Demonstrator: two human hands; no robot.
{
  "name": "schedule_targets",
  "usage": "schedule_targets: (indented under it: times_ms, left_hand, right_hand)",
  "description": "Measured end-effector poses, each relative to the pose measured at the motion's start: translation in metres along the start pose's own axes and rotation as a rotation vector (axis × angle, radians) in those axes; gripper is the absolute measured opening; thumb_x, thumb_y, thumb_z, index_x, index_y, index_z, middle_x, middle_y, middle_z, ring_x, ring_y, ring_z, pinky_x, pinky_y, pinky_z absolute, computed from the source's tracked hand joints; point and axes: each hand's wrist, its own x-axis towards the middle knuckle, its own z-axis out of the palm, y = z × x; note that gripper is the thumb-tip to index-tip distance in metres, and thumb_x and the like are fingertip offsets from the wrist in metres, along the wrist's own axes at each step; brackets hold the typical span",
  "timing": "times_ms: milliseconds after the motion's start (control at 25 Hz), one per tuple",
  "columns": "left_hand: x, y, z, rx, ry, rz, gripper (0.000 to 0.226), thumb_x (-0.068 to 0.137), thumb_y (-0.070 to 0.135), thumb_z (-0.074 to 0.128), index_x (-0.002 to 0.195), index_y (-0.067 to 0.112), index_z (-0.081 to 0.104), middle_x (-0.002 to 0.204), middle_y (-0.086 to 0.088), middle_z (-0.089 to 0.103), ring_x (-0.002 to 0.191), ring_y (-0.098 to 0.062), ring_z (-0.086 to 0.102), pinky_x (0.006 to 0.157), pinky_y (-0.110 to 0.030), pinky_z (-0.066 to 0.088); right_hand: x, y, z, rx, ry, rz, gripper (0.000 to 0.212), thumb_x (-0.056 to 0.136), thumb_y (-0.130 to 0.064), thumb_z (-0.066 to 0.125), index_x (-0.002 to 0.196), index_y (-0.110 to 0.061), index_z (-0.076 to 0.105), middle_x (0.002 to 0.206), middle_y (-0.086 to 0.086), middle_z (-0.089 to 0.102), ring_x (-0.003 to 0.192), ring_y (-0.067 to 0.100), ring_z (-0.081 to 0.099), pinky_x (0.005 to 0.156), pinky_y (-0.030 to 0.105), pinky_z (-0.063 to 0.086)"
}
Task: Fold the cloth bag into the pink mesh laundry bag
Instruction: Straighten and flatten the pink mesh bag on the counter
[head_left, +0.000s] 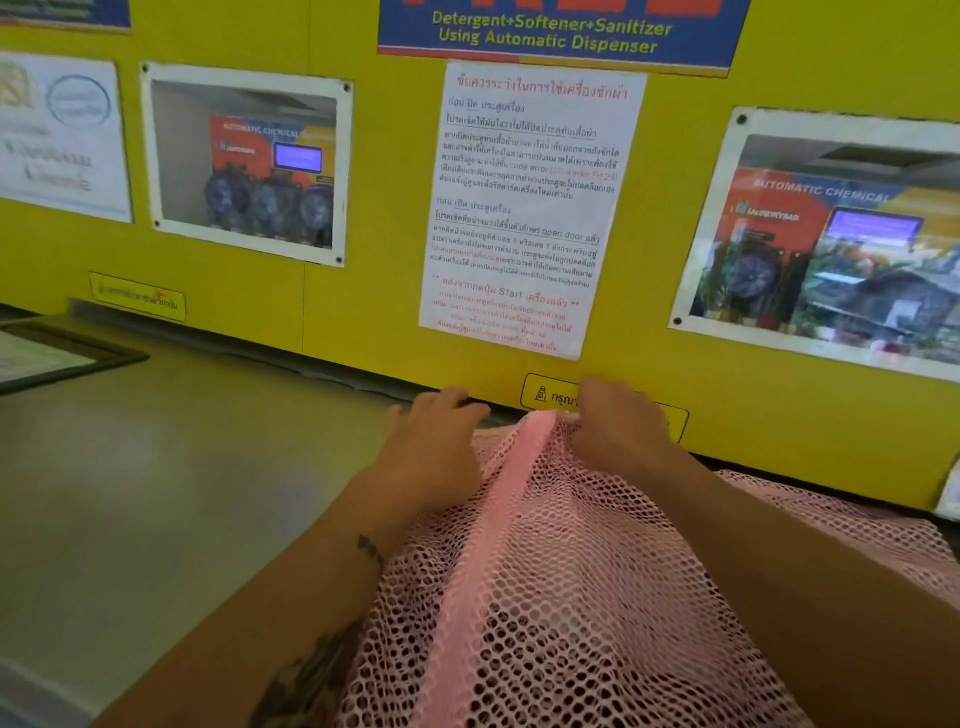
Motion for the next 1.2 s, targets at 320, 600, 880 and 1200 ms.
schedule_targets:
  times_ms: [320, 600, 880, 1200]
  left_hand:
    - [-0.003, 0.009, 0.015, 0.111, -0.469, -0.088, 0.058, 0.093, 0.059, 0.027, 0.148, 0.045, 0.020, 0.164, -0.001, -0.002, 0.149, -0.030, -0.008, 0.110, -0.069, -0.006]
    - [-0.005, 0.015, 0.008, 0.134, -0.366, -0.019, 0.068, 0.083, 0.069, 0.039, 0.146, 0.044, 0.029, 0.164, -0.001, 0.002, 0.149, -0.024, -0.010, 0.106, -0.072, -0.016]
    - [-0.003, 0.013, 0.016, 0.138, -0.593, -0.158, 0.095, 0.066, 0.092, 0.020, 0.147, 0.050, -0.003, 0.163, 0.004, -0.012, 0.150, -0.023, -0.008, 0.107, -0.074, -0.004]
    - [-0.011, 0.063, -0.010, 0.343, -0.290, 0.198, 0.066, 0.086, 0.068, 0.039, 0.143, 0.034, 0.039, 0.154, 0.002, 0.036, 0.139, -0.023, 0.036, 0.114, -0.055, 0.025]
  right_hand:
    - [-0.007, -0.014, -0.009, 0.117, -0.410, -0.194, 0.030, 0.094, -0.027, 0.044, 0.114, -0.016, 0.064, 0.123, 0.007, 0.063, 0.109, 0.028, 0.058, 0.086, 0.034, 0.046]
    - [-0.011, -0.006, -0.005, -0.021, -0.299, -0.144, 0.048, 0.089, -0.046, 0.045, 0.126, -0.018, 0.056, 0.130, 0.007, 0.060, 0.114, 0.026, 0.056, 0.092, 0.038, 0.049]
    - [-0.039, 0.017, -0.026, 0.047, -0.406, -0.205, 0.062, 0.094, -0.051, 0.045, 0.148, -0.022, 0.038, 0.157, 0.001, 0.035, 0.142, 0.022, 0.034, 0.114, 0.040, 0.030]
    - [-0.157, 0.124, -0.086, -0.117, -0.667, 0.043, 0.071, 0.092, -0.066, 0.039, 0.153, -0.037, 0.018, 0.163, -0.004, 0.019, 0.147, 0.021, 0.023, 0.117, 0.042, 0.020]
